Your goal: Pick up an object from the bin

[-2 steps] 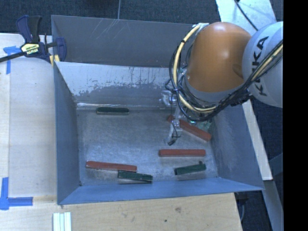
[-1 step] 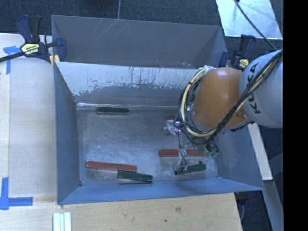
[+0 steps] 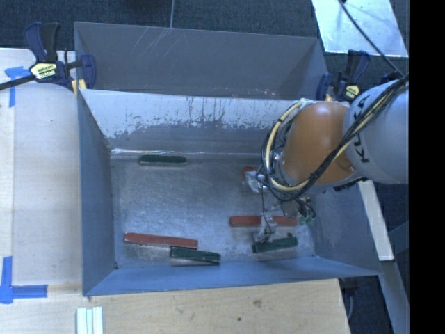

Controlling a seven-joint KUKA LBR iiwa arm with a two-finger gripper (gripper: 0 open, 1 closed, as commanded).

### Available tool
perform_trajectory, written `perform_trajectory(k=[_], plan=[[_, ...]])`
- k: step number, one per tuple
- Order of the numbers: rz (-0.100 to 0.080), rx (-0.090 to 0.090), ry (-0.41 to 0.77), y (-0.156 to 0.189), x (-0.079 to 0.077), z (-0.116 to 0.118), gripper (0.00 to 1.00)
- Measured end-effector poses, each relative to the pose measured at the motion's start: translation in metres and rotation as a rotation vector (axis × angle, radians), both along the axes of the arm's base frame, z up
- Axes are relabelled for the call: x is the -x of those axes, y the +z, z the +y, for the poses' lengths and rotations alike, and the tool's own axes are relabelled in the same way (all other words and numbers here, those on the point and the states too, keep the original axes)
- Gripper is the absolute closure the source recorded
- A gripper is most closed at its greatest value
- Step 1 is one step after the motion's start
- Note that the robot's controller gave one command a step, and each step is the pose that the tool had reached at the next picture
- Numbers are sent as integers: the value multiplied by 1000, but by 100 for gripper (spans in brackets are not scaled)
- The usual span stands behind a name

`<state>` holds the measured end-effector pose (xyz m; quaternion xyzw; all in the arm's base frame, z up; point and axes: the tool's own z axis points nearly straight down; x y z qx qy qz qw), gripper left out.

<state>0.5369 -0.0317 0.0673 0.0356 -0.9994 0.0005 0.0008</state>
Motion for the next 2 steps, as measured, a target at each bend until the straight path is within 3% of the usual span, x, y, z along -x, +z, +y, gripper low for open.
perform_trajectory(k=[1, 2], plan=[[-5, -1, 1, 4, -1, 2, 100], [-15, 0, 37, 156, -60, 8, 100]])
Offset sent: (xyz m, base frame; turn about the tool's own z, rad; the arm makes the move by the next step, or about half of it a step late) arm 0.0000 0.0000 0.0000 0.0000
